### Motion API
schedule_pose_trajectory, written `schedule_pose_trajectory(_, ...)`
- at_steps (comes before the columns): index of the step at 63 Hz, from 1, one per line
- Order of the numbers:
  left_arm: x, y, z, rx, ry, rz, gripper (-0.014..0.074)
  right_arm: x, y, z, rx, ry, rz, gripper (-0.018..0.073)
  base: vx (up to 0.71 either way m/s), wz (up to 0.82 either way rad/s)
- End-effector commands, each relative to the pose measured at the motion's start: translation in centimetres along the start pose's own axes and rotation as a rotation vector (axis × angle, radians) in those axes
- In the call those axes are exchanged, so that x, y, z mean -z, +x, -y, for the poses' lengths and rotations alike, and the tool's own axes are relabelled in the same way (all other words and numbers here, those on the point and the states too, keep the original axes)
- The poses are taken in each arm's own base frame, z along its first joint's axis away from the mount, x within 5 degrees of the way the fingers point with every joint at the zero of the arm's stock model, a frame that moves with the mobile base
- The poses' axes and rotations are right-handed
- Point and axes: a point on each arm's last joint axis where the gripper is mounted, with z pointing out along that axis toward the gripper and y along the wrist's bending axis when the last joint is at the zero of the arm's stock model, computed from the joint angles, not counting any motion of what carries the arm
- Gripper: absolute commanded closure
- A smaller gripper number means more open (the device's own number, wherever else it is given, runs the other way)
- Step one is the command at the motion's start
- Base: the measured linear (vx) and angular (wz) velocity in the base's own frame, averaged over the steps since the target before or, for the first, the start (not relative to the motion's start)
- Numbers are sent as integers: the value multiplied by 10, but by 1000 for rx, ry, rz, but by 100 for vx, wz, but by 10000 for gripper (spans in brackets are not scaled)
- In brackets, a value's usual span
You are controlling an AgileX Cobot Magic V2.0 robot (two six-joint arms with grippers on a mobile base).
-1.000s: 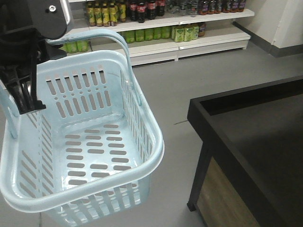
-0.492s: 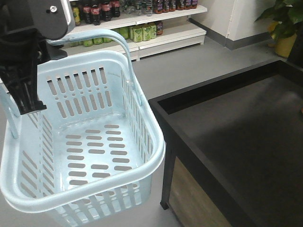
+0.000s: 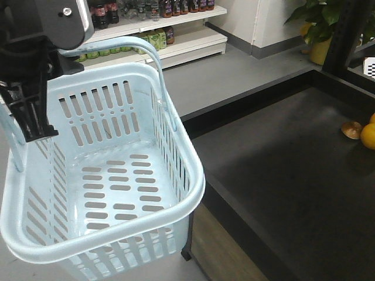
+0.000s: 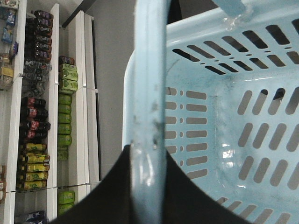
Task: Pick three apples into basket with both arms
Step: 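Drive the base along the aisle carrying the basket in the left gripper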
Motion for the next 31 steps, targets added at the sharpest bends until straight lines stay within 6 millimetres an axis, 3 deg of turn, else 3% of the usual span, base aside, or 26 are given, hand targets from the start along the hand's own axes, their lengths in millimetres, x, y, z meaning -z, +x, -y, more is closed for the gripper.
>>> schedule_pose_trajectory(1,19,-5,-14,24,-103,90,603,1,-4,-1,12,-9,79,568,0,-11)
schedule_pose_trajectory(31,19,-5,-13,28,-98,95,603,1,-4,-1,12,-9,79,568,0,-2)
